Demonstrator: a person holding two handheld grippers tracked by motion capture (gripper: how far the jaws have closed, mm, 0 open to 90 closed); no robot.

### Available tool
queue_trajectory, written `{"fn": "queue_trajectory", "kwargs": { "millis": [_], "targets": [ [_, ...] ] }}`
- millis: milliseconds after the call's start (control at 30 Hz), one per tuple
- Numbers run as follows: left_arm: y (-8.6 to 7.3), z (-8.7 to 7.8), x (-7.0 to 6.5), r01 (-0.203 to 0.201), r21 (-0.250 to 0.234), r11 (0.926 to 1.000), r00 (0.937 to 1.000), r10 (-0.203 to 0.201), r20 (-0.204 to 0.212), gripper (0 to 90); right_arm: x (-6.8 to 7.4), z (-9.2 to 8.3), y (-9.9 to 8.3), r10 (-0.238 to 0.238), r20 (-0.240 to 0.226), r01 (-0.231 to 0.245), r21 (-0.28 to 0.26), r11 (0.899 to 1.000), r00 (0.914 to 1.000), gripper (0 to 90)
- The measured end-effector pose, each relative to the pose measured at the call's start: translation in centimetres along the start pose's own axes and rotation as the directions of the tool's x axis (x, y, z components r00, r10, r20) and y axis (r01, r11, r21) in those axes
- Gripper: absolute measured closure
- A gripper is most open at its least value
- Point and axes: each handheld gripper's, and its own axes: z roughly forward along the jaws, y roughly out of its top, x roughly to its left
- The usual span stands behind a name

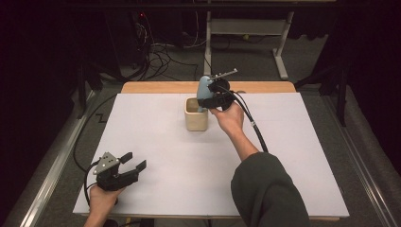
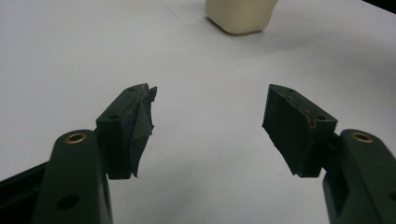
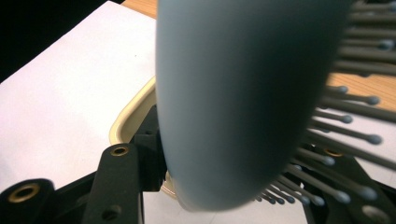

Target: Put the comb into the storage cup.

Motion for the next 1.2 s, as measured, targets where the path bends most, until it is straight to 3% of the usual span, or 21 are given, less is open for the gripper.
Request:
{"fn": "queue_trajectory", "kwargs": {
  "millis": [267, 500, 667, 800, 1200],
  "targets": [
    [0.0, 0.0, 0.0, 0.001, -0.001, 1.0000, 1.0000, -0.001, -0.003, 33.4, -0.2, -0.2, 0.0, 0.016, 0.004, -0.016, -0.005, 1.000, 0.9999, 46.2],
    [0.0, 0.1, 0.0, 0.006, 0.000, 1.0000, 1.0000, -0.006, -0.003, 33.4, -0.5, -0.6, -0.3, 0.014, -0.003, -0.014, -0.027, 1.000, 0.9999, 39.4],
    [0.0, 0.0, 0.0, 0.005, 0.000, 1.0000, 1.0000, -0.005, -0.003, 33.4, -1.1, -1.1, -0.8, 0.014, 0.001, -0.014, -0.011, 1.000, 0.9999, 32.5],
    [-0.1, 0.2, 0.0, 0.002, 0.008, 1.0000, 1.0000, -0.002, -0.006, 33.3, -1.5, -1.3, -1.0, 0.016, 0.000, -0.016, 0.001, 1.000, 0.9999, 31.5],
    [-0.1, 0.1, 0.0, -0.002, 0.009, 1.0000, 0.9999, 0.002, -0.013, 33.2, -1.7, -2.3, -1.7, -0.006, -0.004, 0.006, -0.038, 0.999, 1.0000, 28.2]
  ]
}}
